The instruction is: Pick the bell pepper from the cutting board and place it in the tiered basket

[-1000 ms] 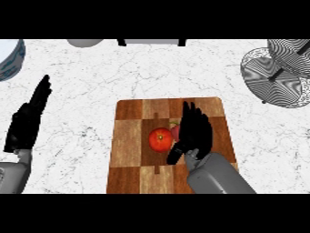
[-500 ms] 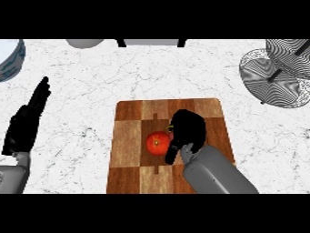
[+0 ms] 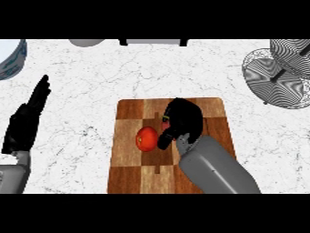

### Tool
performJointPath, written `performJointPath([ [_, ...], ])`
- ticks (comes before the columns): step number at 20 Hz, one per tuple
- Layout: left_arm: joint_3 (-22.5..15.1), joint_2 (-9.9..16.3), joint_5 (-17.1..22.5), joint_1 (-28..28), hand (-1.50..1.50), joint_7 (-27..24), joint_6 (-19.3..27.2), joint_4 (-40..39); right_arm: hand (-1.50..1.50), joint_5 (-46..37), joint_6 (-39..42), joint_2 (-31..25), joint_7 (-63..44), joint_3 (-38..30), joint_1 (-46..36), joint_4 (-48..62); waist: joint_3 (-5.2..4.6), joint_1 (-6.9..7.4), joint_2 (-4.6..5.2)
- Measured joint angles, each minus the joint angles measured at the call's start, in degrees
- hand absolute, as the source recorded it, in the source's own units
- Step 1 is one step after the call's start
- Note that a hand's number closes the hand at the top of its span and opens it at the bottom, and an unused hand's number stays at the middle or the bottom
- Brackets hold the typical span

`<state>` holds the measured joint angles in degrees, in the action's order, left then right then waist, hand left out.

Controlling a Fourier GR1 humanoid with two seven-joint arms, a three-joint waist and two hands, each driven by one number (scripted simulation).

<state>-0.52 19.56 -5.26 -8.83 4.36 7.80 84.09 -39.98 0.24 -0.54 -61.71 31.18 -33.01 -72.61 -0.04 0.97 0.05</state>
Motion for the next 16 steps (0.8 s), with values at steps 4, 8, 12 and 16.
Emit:
performJointPath([
  [4, -1.3, -1.16, -0.78, -1.13, 0.0, -0.31, 0.08, -0.45, 1.5, 1.12, -2.62, 0.1, 0.44, -7.47, -10.03, 10.35, 0.01, 1.66, 0.72],
  [8, -1.5, -1.5, -1.26, -2.42, 0.0, -0.42, 0.22, -1.29, 1.5, -1.43, -9.23, 0.15, 1.39, -12.6, -17.96, 17.0, 0.01, 2.2, 0.96],
  [12, -1.27, -1.33, -1.17, -2.04, 0.0, -0.55, -0.11, -1.63, 1.5, -7.57, -16.64, -0.53, 1.73, -15.64, -24.55, 20.08, -0.03, 1.95, 0.7],
  [16, -0.99, -1.56, -1.11, -1.48, 0.0, -0.93, -0.03, -1.95, 1.5, -14.18, -20.79, -2.55, 1.72, -17.74, -30.95, 22.8, -0.05, 1.36, 0.43],
])
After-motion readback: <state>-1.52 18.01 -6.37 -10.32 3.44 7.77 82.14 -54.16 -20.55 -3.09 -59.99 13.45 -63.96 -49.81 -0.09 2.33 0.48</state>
